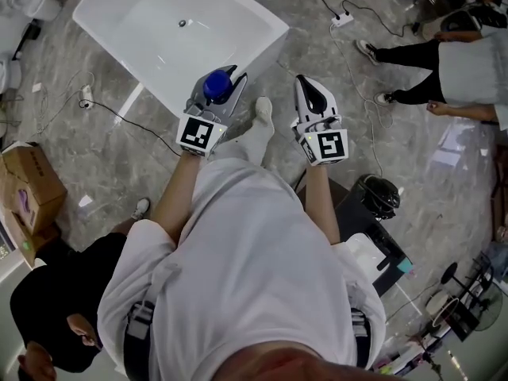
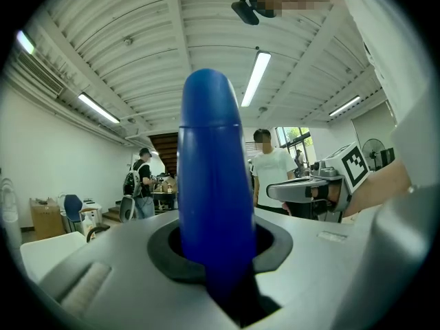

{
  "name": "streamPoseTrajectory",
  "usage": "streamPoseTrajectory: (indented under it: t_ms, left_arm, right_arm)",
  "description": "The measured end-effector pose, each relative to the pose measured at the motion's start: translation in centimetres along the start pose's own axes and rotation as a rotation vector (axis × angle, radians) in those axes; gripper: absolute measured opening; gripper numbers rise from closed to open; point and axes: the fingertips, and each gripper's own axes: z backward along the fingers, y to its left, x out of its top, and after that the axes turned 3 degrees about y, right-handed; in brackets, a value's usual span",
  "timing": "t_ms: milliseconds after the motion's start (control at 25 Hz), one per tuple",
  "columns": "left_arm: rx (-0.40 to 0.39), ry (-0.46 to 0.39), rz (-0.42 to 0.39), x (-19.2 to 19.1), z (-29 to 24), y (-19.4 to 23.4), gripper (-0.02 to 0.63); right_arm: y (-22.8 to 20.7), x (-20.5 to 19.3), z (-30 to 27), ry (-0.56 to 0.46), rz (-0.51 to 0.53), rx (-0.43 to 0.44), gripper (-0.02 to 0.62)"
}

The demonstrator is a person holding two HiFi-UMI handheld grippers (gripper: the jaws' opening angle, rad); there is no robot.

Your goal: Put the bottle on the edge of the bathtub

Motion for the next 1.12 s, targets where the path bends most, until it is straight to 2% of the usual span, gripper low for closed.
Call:
streamPoseTrajectory:
  t_ms: [200,560,800,1120]
  left_arm:
    - [0.027,-0.016,0.029,-0.3,-4.2,2.5,0.094]
    - [0.068,-0.002,0.08,-1.5,-13.7,7.3,0.094]
    - [0.106,-0.057,0.077,-0.8,-18.5,11.5,0.094]
    - [0.152,-0.101,0.079,-0.1,-21.9,17.3,0.094]
  right_arm:
    - [-3.4,0.1,-3.5,0.015,0.012,0.022,0.002]
    - [-9.9,-0.8,-11.2,0.067,0.014,0.122,0.002]
    - [-12.8,-1.5,-17.7,0.083,-0.008,0.203,0.002]
    - [-14.3,-1.1,-24.7,0.082,-0.002,0.296,0.002]
